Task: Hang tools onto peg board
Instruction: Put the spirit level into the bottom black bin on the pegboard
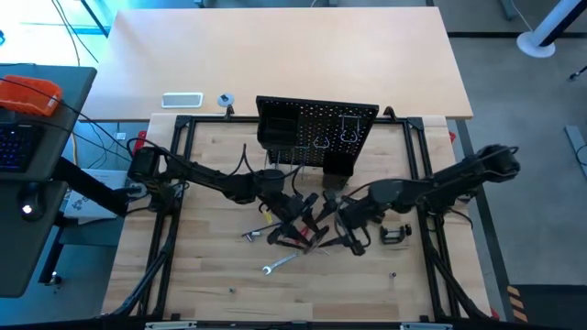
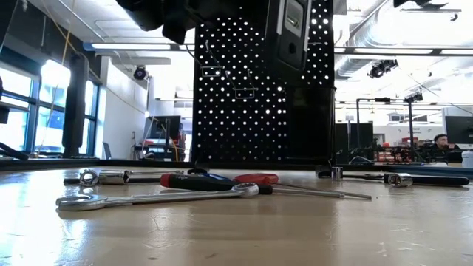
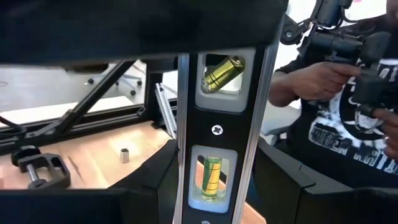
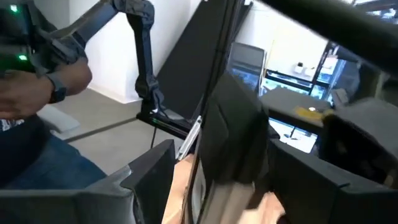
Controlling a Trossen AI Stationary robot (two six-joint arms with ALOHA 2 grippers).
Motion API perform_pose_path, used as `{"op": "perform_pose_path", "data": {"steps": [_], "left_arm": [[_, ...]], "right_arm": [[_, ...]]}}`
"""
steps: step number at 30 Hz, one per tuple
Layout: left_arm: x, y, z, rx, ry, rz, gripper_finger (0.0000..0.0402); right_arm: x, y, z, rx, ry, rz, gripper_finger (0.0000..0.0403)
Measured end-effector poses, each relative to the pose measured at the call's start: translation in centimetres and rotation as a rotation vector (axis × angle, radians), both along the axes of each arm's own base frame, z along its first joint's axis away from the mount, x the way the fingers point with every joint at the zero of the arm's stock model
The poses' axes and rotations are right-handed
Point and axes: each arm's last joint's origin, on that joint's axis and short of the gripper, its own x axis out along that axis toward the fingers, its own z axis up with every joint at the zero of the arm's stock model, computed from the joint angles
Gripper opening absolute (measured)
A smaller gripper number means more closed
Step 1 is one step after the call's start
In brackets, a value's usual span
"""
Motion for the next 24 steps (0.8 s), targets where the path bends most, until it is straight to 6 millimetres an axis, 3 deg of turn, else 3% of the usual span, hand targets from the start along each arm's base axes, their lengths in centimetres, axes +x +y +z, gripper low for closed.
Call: {"op": "perform_pose_path", "data": {"steps": [5,15,24], "left_arm": [[-0.11,-0.10,0.00,-0.005,0.001,-0.053,0.0154],[-0.11,0.28,-0.12,0.006,0.002,-0.061,0.0154],[-0.08,0.42,-0.11,0.005,0.004,-0.051,0.0154]], "right_arm": [[0.73,0.31,-0.20,-0.011,0.038,0.038,0.0214],[0.21,0.30,0.50,-0.013,0.011,0.056,0.0046],[0.07,0.28,0.68,-0.007,0.007,0.064,0.0045]]}}
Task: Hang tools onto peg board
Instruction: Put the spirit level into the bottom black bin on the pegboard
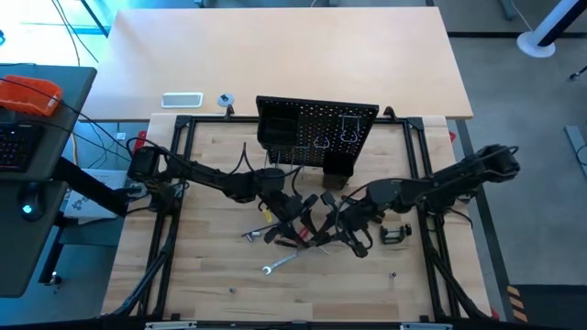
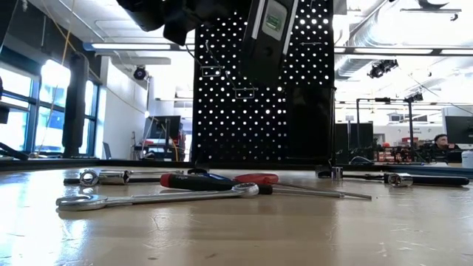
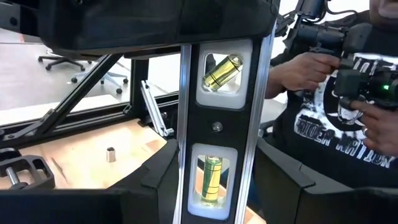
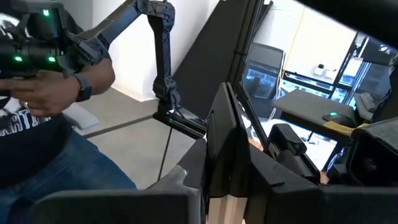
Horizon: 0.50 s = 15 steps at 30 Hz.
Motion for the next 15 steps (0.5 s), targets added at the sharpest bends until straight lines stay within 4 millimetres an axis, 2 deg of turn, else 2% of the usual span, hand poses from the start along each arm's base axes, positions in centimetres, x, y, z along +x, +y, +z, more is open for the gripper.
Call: {"op": "perform_pose_path", "data": {"steps": [2,6,8,11,15], "left_arm": [[0.0,0.0,0.2,-0.004,-0.002,0.009,0.0177],[0.1,0.5,0.0,-0.016,0.025,0.044,0.0262],[0.1,0.8,0.0,-0.021,0.033,0.044,0.0289],[0.0,1.0,0.0,-0.022,0.036,0.038,0.0302],[-0.4,1.0,0.5,0.002,0.041,0.035,0.0298]], "right_arm": [[-0.2,-0.1,0.2,0.002,-0.002,-0.003,0.0045],[-1.0,-0.1,1.1,0.001,-0.011,-0.015,0.0045],[-1.6,-0.2,1.7,-0.001,-0.017,-0.013,0.0045],[-2.7,-0.3,2.5,-0.006,-0.005,-0.024,0.0045],[-4.4,-0.4,3.3,-0.021,0.037,-0.085,0.0045]]}}
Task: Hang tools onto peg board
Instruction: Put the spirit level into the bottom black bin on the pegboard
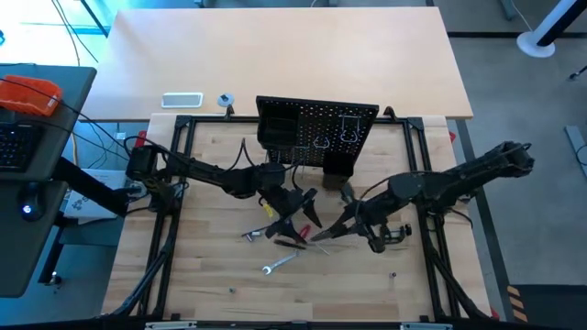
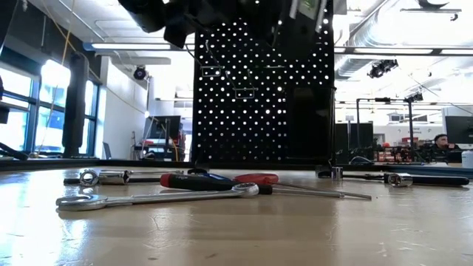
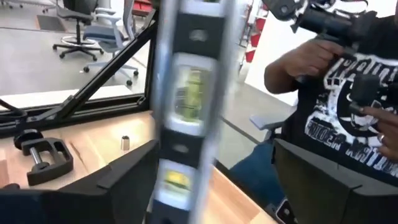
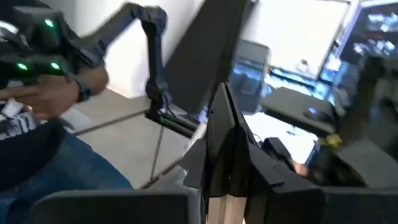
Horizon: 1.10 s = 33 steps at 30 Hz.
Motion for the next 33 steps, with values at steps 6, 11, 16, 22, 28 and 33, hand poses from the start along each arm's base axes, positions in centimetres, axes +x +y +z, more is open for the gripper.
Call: {"op": "perform_pose_path", "data": {"steps": [6,11,16,22,28,33], "left_arm": [[-1.3,0.2,1.4,0.107,0.007,0.071,0.0293],[-2.9,0.1,2.8,0.215,0.034,0.152,0.0293],[-4.5,-0.4,4.0,0.297,0.065,0.205,0.0293],[-6.3,-1.4,4.6,0.405,0.140,0.270,0.0293],[-7.5,-2.6,4.1,0.468,0.253,0.306,0.0293],[-8.1,-3.6,3.4,0.516,0.332,0.325,0.0293]], "right_arm": [[-2.6,-0.1,1.1,-0.040,0.025,-0.117,0.0045],[-4.4,-0.5,1.6,-0.082,0.044,-0.225,0.0045],[-5.5,-1.2,1.7,-0.142,0.075,-0.341,0.0045],[-5.5,-1.8,1.7,-0.242,0.047,-0.440,0.0045],[-5.2,-2.8,1.8,-0.322,0.036,-0.563,0.0045],[-4.9,-4.0,1.7,-0.333,0.056,-0.626,0.0045]]}}
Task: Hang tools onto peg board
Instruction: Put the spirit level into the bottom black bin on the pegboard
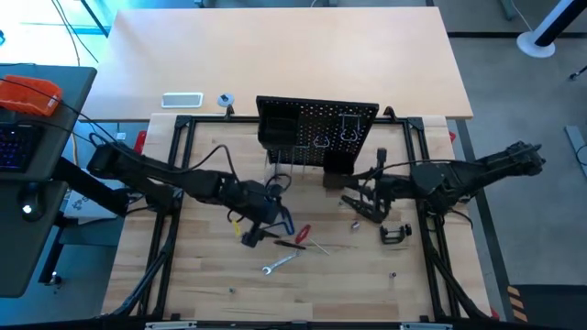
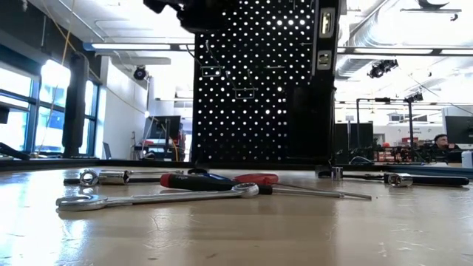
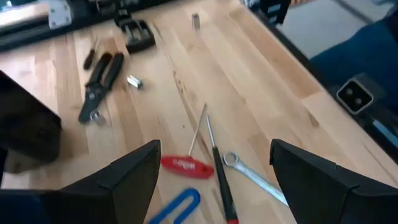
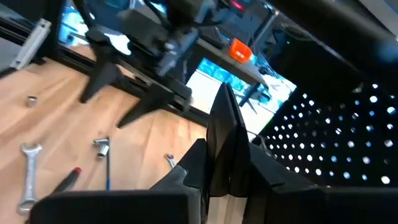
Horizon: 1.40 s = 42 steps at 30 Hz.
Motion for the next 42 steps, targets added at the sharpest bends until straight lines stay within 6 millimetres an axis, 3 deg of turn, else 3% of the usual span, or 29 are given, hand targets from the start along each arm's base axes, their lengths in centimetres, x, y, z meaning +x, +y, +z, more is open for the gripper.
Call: {"op": "perform_pose_path", "data": {"steps": [5,12,22,29,37,42], "left_arm": [[-0.3,-0.8,-0.2,0.015,0.021,0.011,0.0294],[-0.5,-1.2,-0.3,0.012,0.038,0.013,0.0294],[-0.6,-1.2,-0.4,0.010,0.049,0.020,0.0294],[-0.6,-1.2,-0.4,0.009,0.049,0.024,0.0294],[-0.6,-1.2,-0.4,0.006,0.053,0.027,0.0294],[-0.6,-1.2,-0.4,0.008,0.054,0.025,0.0294]], "right_arm": [[0.5,-0.9,-0.1,-0.019,0.004,-0.009,0.0045],[0.7,-0.7,0.8,0.072,-0.086,0.141,0.0045],[0.6,-1.4,0.5,-0.036,-0.041,0.053,0.0045],[0.8,-2.7,0.3,-0.038,-0.023,0.019,0.0045],[0.7,-2.7,0.9,-0.039,-0.080,0.067,0.0045],[0.6,-3.9,0.2,-0.046,-0.007,-0.021,0.0045]]}}
